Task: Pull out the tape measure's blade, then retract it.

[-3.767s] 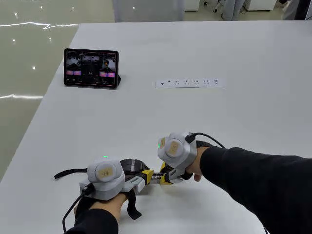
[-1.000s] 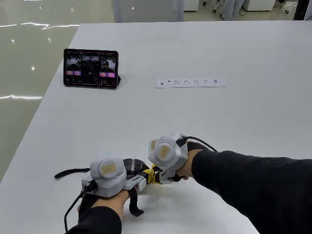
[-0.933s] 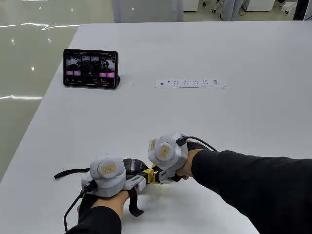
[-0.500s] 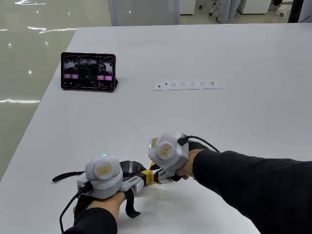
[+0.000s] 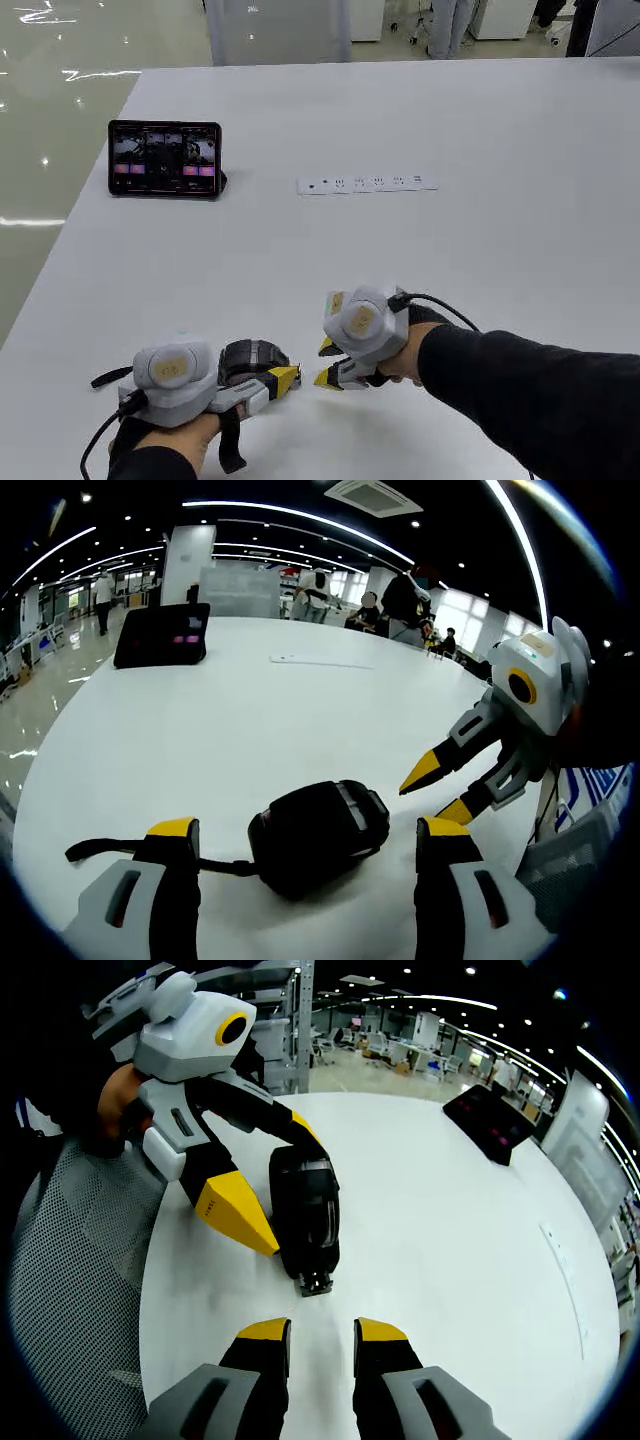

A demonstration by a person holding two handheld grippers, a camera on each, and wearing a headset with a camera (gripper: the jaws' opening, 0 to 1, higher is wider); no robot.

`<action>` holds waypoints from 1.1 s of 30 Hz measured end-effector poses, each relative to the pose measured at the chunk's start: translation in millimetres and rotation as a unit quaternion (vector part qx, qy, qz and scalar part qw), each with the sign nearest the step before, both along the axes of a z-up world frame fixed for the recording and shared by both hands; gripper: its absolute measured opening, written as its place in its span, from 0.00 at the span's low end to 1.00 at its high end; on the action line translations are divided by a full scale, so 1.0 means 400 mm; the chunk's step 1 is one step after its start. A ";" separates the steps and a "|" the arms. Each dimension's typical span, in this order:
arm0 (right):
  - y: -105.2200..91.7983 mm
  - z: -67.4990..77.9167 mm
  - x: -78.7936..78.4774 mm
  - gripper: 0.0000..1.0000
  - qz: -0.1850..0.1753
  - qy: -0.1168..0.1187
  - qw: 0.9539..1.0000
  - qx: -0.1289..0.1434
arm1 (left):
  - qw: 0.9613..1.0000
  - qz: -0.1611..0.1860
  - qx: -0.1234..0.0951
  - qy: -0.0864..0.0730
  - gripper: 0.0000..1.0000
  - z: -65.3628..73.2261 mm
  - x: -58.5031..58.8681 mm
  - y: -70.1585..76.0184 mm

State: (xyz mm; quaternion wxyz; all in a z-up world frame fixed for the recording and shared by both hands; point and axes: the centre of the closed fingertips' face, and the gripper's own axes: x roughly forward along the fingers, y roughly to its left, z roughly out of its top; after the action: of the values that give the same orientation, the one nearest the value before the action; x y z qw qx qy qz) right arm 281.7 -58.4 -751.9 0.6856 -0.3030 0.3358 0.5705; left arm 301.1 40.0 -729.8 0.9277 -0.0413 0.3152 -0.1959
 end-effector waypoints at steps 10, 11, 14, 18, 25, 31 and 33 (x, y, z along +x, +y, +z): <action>-0.049 0.044 -0.005 0.27 -0.043 -0.009 0.998 0.040 | 0.999 -0.038 -0.004 -0.003 0.99 0.005 -0.026 0.033; -0.058 0.046 -0.004 0.27 -0.049 -0.010 0.998 0.044 | 0.999 -0.048 -0.011 0.001 0.99 0.006 -0.033 0.034; -0.087 0.043 -0.005 0.29 -0.068 -0.007 0.996 0.054 | 0.996 -0.085 -0.002 -0.020 0.99 0.016 -0.037 0.040; -0.132 0.033 -0.019 0.33 -0.095 0.000 0.994 0.062 | 0.994 -0.111 -0.007 -0.004 0.99 0.015 -0.057 0.051; -0.200 0.034 -0.040 0.38 -0.130 0.003 0.989 0.073 | 0.988 -0.154 0.019 -0.003 0.99 0.006 -0.087 0.072; -0.260 0.048 -0.062 0.41 -0.133 -0.022 0.989 0.068 | 0.981 -0.189 0.038 0.002 0.99 0.009 -0.106 0.105; -0.277 0.049 -0.065 0.43 -0.136 -0.024 0.988 0.067 | 0.981 -0.189 0.033 0.010 0.99 0.011 -0.112 0.115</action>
State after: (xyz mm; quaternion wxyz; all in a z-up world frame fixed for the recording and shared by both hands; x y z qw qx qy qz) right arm 255.6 -169.2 -732.2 0.7834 -0.2216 0.3189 0.4853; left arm 256.2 86.1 -725.6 0.8714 0.0480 0.3330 -0.3570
